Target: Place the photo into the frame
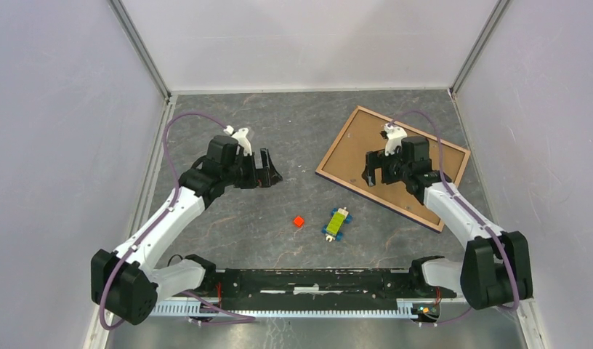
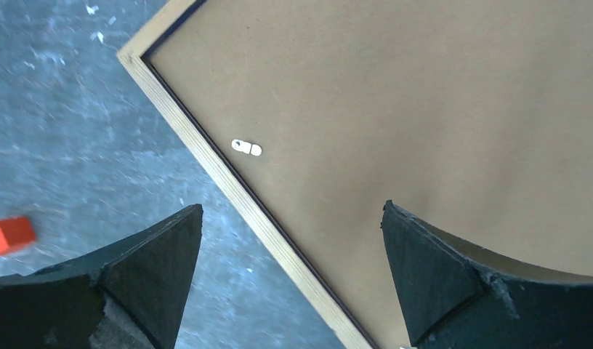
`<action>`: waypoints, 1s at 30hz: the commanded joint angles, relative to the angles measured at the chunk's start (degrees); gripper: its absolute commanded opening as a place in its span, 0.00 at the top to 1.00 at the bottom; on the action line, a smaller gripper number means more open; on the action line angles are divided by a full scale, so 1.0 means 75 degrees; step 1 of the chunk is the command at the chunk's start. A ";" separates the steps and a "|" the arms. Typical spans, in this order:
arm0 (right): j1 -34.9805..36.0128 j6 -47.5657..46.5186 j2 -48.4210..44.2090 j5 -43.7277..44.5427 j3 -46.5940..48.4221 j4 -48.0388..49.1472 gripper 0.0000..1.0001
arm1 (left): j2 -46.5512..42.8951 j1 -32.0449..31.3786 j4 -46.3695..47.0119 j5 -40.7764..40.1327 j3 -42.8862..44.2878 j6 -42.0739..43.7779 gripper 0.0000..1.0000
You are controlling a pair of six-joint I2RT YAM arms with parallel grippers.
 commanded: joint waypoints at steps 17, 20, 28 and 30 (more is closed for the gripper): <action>-0.0975 0.5083 0.2227 -0.0992 -0.0682 0.6599 0.02 | 0.3332 -0.0474 0.2726 -0.0159 0.1134 -0.1759 0.02; -0.0976 0.5408 0.3078 -0.0561 0.0166 0.6146 0.06 | 0.4495 -0.0745 0.2746 -0.0512 0.2227 -0.1409 0.07; -0.0976 0.4551 0.4010 -0.0027 0.1340 0.5970 0.08 | 0.7068 -0.1368 0.1876 -0.1499 0.5163 -0.0087 0.15; -0.0970 0.4430 0.4021 0.0077 0.1373 0.5929 0.12 | 0.7577 -0.1429 0.1711 -0.1514 0.5774 -0.0083 0.18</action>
